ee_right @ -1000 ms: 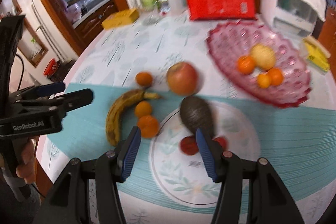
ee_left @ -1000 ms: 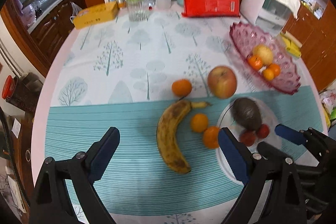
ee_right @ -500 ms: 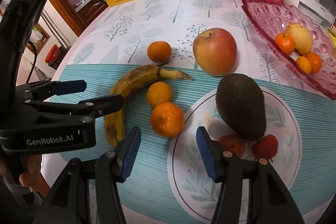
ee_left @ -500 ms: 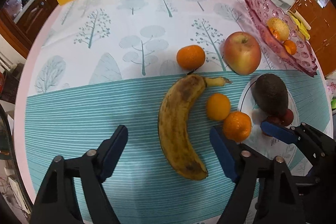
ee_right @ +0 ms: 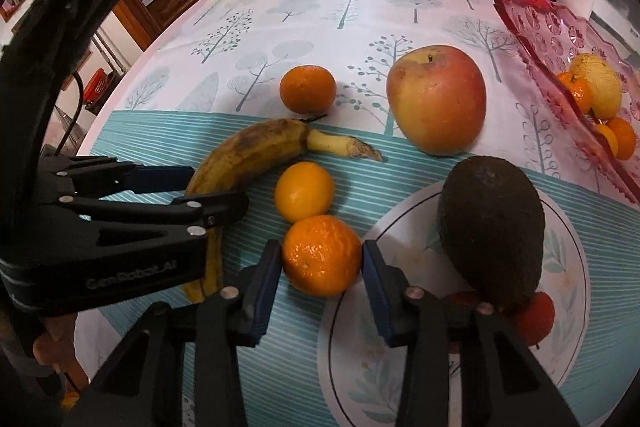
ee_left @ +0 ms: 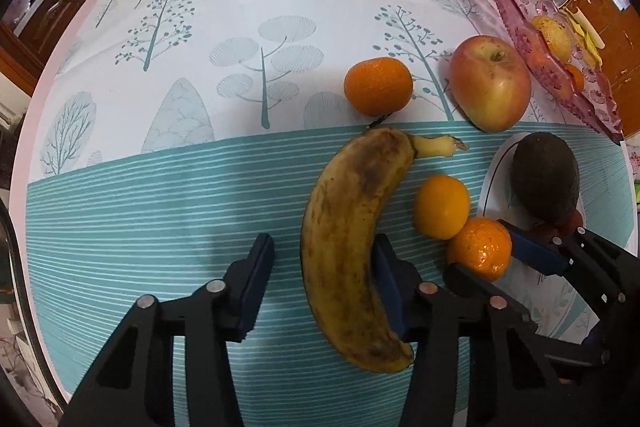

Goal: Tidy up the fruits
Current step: 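Grasp the banana with the left gripper while the right gripper grasps a tangerine, then carry the banana in the left gripper and tangerine in the right gripper toward the pink bowl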

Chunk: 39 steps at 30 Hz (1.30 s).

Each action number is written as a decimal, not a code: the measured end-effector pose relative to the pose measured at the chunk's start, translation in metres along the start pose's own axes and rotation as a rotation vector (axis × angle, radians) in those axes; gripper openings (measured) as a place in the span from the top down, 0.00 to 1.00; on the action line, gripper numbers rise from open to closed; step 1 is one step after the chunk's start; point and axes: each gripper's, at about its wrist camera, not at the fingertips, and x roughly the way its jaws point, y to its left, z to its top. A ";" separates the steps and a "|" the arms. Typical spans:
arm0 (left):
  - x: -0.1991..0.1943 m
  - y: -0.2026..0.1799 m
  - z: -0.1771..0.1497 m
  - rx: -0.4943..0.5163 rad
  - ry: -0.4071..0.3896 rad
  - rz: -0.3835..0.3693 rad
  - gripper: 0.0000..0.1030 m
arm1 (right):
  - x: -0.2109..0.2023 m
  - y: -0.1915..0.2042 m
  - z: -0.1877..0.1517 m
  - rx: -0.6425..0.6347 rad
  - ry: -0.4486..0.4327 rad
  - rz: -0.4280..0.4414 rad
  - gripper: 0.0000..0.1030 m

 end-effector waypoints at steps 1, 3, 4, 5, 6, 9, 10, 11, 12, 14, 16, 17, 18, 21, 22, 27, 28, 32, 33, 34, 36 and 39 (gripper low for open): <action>0.000 0.000 0.000 -0.001 -0.002 0.001 0.56 | 0.000 0.001 0.000 -0.007 -0.001 -0.002 0.60; -0.001 -0.001 0.000 -0.005 -0.009 -0.004 0.61 | 0.000 0.001 -0.001 -0.017 -0.005 -0.003 0.60; 0.000 -0.002 0.000 -0.006 -0.013 -0.011 0.67 | 0.000 0.001 0.000 -0.016 -0.006 0.000 0.60; 0.000 -0.004 0.000 -0.005 -0.016 -0.017 0.68 | 0.000 0.000 0.000 -0.014 -0.006 0.002 0.60; -0.001 -0.006 0.000 -0.001 -0.023 -0.006 0.68 | 0.000 -0.001 -0.001 -0.009 -0.006 0.006 0.61; -0.002 -0.009 -0.004 0.010 -0.040 0.003 0.69 | 0.000 -0.002 -0.001 0.000 -0.004 0.016 0.61; -0.003 -0.007 -0.005 0.003 -0.043 -0.003 0.69 | -0.002 -0.003 -0.001 0.005 -0.004 0.024 0.61; -0.003 -0.007 -0.006 -0.004 -0.043 -0.010 0.69 | -0.003 -0.003 -0.002 0.006 -0.005 0.028 0.61; -0.004 -0.006 -0.008 -0.011 -0.044 -0.017 0.69 | -0.004 -0.002 -0.003 0.006 -0.008 0.030 0.61; -0.007 -0.002 -0.013 -0.017 -0.050 -0.017 0.69 | -0.008 -0.001 -0.004 0.006 -0.015 0.034 0.61; -0.010 -0.002 -0.016 -0.025 -0.059 -0.019 0.69 | -0.012 0.000 -0.006 0.009 -0.020 0.042 0.61; -0.011 -0.002 -0.018 -0.030 -0.062 -0.020 0.69 | -0.015 0.000 -0.007 0.008 -0.024 0.045 0.61; -0.014 -0.001 -0.020 -0.037 -0.068 -0.022 0.69 | -0.017 0.001 -0.008 0.006 -0.028 0.045 0.61; -0.023 0.001 -0.027 -0.050 -0.088 -0.026 0.69 | -0.023 0.001 -0.011 0.007 -0.040 0.050 0.61; -0.025 0.004 -0.027 -0.053 -0.096 -0.028 0.69 | -0.027 0.001 -0.013 0.010 -0.047 0.052 0.61; -0.048 0.003 -0.030 -0.059 -0.134 -0.034 0.69 | -0.042 0.001 -0.018 0.015 -0.070 0.052 0.61; -0.053 0.002 -0.030 -0.057 -0.141 -0.038 0.69 | -0.046 0.001 -0.019 0.017 -0.077 0.052 0.62; -0.073 -0.013 -0.031 -0.030 -0.162 -0.052 0.69 | -0.063 -0.002 -0.023 0.028 -0.107 0.049 0.61; -0.079 -0.017 -0.031 -0.022 -0.164 -0.060 0.69 | -0.070 -0.004 -0.024 0.033 -0.118 0.048 0.61; -0.085 -0.020 -0.031 -0.016 -0.168 -0.071 0.69 | -0.073 -0.005 -0.025 0.037 -0.124 0.045 0.61; -0.095 -0.029 -0.029 -0.001 -0.179 -0.089 0.69 | -0.087 -0.011 -0.028 0.052 -0.146 0.038 0.62; -0.111 -0.048 -0.026 0.039 -0.199 -0.097 0.69 | -0.106 -0.022 -0.032 0.076 -0.173 0.027 0.62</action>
